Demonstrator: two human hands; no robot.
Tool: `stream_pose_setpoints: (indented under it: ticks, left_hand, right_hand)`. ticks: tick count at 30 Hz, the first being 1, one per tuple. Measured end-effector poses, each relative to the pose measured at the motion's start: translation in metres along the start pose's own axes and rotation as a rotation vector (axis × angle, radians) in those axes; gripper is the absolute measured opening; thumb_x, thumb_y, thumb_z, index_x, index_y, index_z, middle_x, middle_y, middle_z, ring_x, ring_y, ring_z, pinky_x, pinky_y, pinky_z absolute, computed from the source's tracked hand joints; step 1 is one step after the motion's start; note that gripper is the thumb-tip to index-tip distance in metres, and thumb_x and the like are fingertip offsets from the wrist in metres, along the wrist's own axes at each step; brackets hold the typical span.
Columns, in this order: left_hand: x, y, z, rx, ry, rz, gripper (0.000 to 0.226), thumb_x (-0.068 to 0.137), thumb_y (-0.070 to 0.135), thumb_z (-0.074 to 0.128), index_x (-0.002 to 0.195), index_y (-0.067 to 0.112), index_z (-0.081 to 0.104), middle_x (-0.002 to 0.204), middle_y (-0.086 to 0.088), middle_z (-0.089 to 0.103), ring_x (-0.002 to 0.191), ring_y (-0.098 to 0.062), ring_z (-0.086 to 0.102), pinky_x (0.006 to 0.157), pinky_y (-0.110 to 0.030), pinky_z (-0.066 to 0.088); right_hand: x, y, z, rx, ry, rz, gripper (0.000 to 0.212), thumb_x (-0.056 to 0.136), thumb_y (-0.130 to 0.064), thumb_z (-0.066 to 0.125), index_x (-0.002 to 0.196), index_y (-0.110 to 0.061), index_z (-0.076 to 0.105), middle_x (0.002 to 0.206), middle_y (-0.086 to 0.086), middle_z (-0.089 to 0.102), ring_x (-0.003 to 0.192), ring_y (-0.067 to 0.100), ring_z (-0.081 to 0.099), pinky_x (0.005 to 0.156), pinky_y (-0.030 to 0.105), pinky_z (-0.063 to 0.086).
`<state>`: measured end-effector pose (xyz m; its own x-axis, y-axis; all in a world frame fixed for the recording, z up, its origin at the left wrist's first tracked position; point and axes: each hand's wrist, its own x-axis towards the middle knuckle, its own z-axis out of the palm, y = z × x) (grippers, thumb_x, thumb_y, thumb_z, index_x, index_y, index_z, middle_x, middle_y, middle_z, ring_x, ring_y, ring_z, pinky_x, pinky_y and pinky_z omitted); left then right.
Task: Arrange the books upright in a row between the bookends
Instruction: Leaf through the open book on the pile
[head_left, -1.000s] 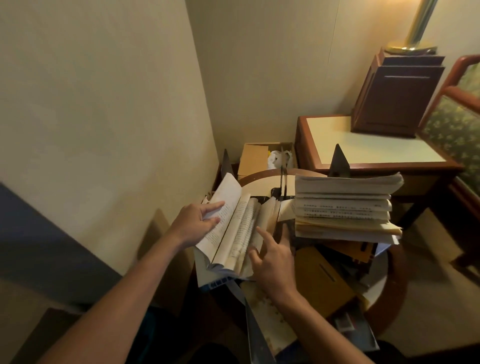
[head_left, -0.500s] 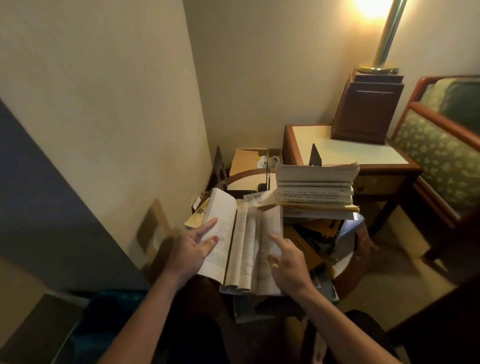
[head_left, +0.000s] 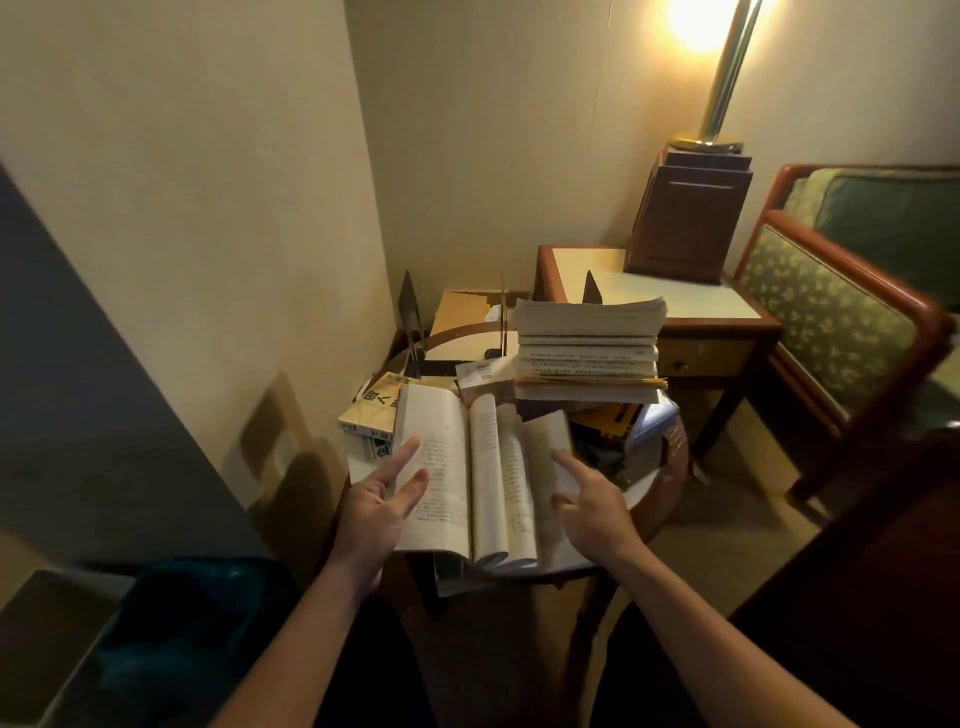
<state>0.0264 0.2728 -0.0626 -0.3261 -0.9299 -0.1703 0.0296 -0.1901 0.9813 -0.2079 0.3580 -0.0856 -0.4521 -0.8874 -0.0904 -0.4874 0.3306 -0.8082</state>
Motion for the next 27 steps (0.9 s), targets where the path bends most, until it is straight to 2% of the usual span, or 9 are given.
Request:
stream_pose_setpoints:
  ticks: [3, 6, 9, 11, 14, 17, 20, 24, 27]
  left_hand:
    - [0.001, -0.007, -0.001, -0.029, 0.003, -0.005, 0.046, 0.093, 0.019, 0.064, 0.132, 0.042, 0.06, 0.129, 0.003, 0.062, 0.102, -0.021, 0.072, 0.075, -0.043, 0.062]
    - [0.006, -0.013, -0.004, -0.053, 0.003, -0.004, 0.046, 0.093, 0.018, 0.064, 0.135, 0.038, 0.059, 0.128, 0.003, 0.063, 0.101, -0.019, 0.072, 0.075, -0.04, 0.062]
    - [0.008, -0.016, -0.002, -0.068, 0.011, 0.0, 0.046, 0.093, 0.018, 0.065, 0.135, 0.035, 0.06, 0.128, 0.004, 0.063, 0.103, -0.018, 0.071, 0.077, -0.04, 0.062]
    - [0.009, -0.018, 0.001, -0.073, 0.016, 0.014, 0.045, 0.094, 0.018, 0.064, 0.135, 0.035, 0.059, 0.128, 0.006, 0.063, 0.103, -0.018, 0.07, 0.077, -0.039, 0.062]
    - [0.01, -0.023, 0.003, -0.07, 0.031, 0.023, 0.044, 0.093, 0.02, 0.065, 0.133, 0.038, 0.061, 0.132, 0.007, 0.059, 0.109, -0.02, 0.068, 0.081, -0.043, 0.062]
    - [0.012, -0.026, 0.001, -0.077, 0.044, 0.022, 0.043, 0.093, 0.022, 0.066, 0.132, 0.039, 0.062, 0.135, 0.006, 0.058, 0.112, -0.021, 0.066, 0.085, -0.046, 0.061]
    - [0.011, -0.028, -0.003, -0.072, 0.05, 0.011, 0.042, 0.093, 0.025, 0.066, 0.13, 0.043, 0.061, 0.135, 0.004, 0.059, 0.11, -0.023, 0.067, 0.083, -0.048, 0.061]
    - [0.011, -0.029, -0.007, -0.064, 0.064, -0.001, 0.042, 0.093, 0.024, 0.066, 0.132, 0.041, 0.061, 0.133, 0.006, 0.06, 0.109, -0.02, 0.067, 0.08, -0.04, 0.062]
    - [0.012, -0.029, -0.01, -0.063, 0.064, -0.022, 0.041, 0.093, 0.023, 0.066, 0.13, 0.041, 0.062, 0.125, 0.009, 0.062, 0.104, -0.019, 0.069, 0.075, -0.036, 0.062]
  right_hand:
    - [-0.002, 0.003, 0.007, -0.072, 0.002, 0.032, 0.06, 0.097, -0.023, 0.06, 0.153, -0.028, 0.038, 0.147, 0.009, 0.045, 0.133, 0.026, 0.046, 0.105, 0.034, 0.042]
    - [-0.004, 0.003, 0.018, -0.219, 0.026, 0.043, 0.059, 0.098, -0.042, 0.056, 0.153, -0.03, 0.036, 0.147, 0.012, 0.043, 0.132, 0.031, 0.045, 0.108, 0.045, 0.044]
    - [-0.008, 0.002, 0.023, -0.459, 0.046, 0.08, 0.059, 0.1, -0.053, 0.042, 0.155, -0.035, 0.03, 0.16, 0.011, 0.026, 0.144, 0.039, 0.024, 0.117, 0.053, 0.025]
    - [-0.013, 0.004, 0.026, -0.472, 0.092, 0.004, 0.059, 0.1, -0.055, 0.03, 0.156, -0.036, 0.025, 0.165, 0.01, 0.015, 0.15, 0.038, 0.012, 0.122, 0.054, 0.012]
    - [-0.023, -0.002, 0.029, -0.303, 0.096, -0.212, 0.058, 0.1, -0.055, 0.023, 0.156, -0.041, 0.018, 0.168, 0.001, 0.005, 0.154, 0.027, 0.003, 0.123, 0.051, 0.01]
    - [-0.03, -0.014, 0.029, -0.277, -0.049, -0.337, 0.053, 0.105, -0.049, 0.031, 0.154, -0.049, 0.013, 0.166, -0.013, -0.005, 0.152, 0.013, -0.012, 0.122, 0.045, 0.009]
    - [-0.032, -0.021, 0.028, -0.38, -0.216, -0.341, 0.056, 0.103, -0.054, 0.032, 0.153, -0.051, 0.008, 0.162, -0.018, -0.019, 0.15, 0.012, -0.02, 0.124, 0.047, 0.006]
    - [-0.03, -0.022, 0.023, -0.51, -0.323, -0.335, 0.08, 0.092, -0.069, 0.044, 0.153, -0.051, -0.004, 0.157, -0.019, -0.034, 0.146, 0.012, -0.028, 0.123, 0.049, 0.005]
    - [-0.028, -0.019, 0.019, -0.567, -0.36, -0.371, 0.099, 0.082, -0.076, 0.054, 0.152, -0.052, -0.012, 0.157, -0.016, -0.036, 0.147, 0.014, -0.027, 0.122, 0.048, 0.005]
